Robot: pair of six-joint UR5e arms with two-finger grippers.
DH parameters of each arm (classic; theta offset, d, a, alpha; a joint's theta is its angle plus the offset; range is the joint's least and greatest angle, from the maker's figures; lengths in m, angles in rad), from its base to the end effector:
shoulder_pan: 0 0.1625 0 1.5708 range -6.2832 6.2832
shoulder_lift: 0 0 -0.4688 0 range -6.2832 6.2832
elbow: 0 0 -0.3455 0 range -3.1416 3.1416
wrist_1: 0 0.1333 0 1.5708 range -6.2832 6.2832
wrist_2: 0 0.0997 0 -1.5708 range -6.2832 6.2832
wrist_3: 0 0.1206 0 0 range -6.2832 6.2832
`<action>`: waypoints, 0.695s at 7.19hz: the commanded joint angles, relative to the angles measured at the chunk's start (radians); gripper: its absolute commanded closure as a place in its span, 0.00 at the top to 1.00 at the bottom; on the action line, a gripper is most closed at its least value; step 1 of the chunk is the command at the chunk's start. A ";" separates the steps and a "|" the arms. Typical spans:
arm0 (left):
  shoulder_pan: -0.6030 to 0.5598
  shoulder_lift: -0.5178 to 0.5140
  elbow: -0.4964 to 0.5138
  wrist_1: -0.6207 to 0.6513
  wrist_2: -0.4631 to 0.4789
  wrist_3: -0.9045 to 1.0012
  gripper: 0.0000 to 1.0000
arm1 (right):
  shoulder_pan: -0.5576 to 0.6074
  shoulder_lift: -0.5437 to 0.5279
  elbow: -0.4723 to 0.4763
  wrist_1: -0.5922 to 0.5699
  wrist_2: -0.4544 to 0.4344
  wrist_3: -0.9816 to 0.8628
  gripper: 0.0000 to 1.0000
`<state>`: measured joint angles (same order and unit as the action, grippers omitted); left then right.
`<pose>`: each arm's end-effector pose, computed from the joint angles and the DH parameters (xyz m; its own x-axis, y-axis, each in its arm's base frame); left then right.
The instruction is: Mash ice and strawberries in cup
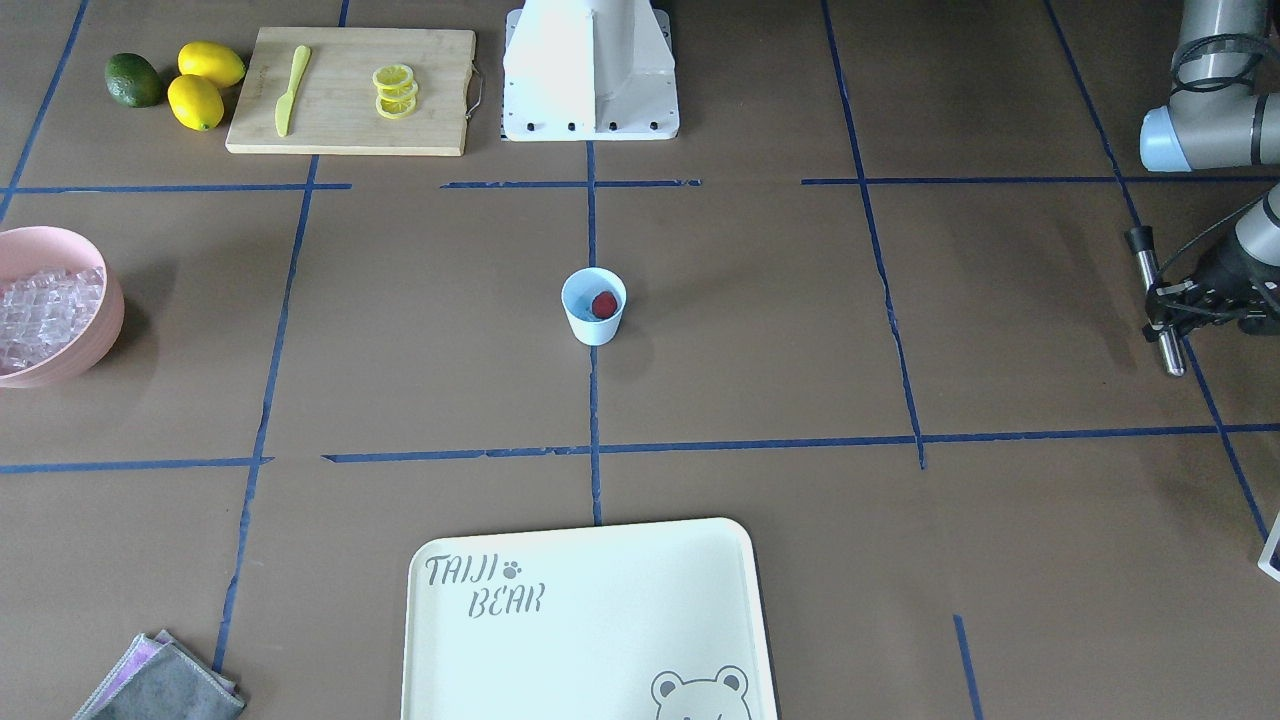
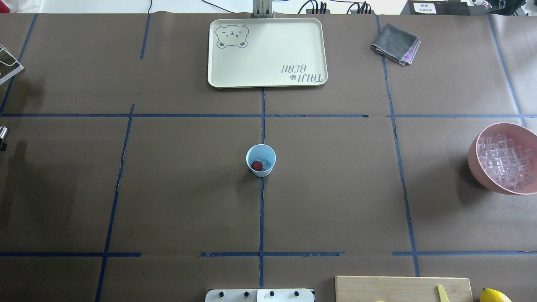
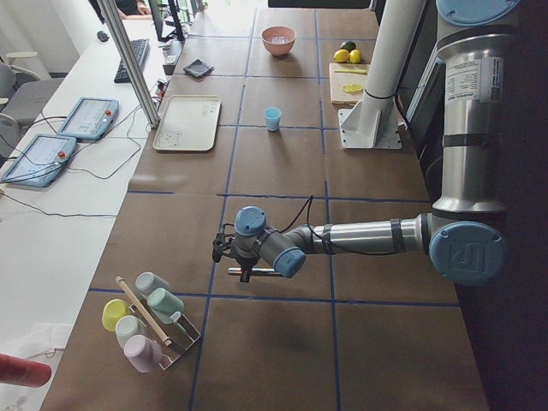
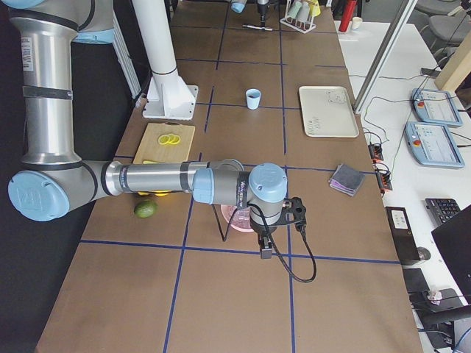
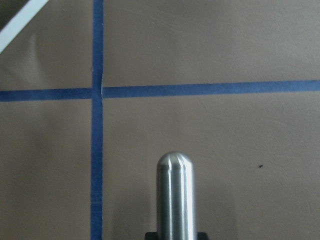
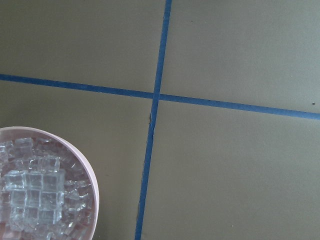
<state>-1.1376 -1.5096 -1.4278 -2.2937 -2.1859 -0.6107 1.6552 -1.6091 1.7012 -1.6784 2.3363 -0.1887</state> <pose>0.1290 -0.4307 0.7366 0.7180 0.0416 -0.6948 0.0575 0.9913 0.1188 0.0853 -0.4187 0.6877 0.7206 -0.1167 0.6834 0.0518 0.9920 0.1147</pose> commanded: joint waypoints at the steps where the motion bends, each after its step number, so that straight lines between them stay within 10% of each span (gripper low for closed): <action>1: 0.002 0.011 0.012 -0.035 0.000 0.000 1.00 | 0.000 0.000 0.002 0.000 0.000 0.000 0.99; 5: -0.010 0.005 -0.013 0.021 -0.052 0.078 1.00 | 0.000 0.005 0.005 0.000 -0.002 0.000 0.99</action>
<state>-1.1418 -1.5020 -1.4280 -2.3142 -2.2046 -0.5813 1.6552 -1.6058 1.7054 -1.6782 2.3352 -0.1887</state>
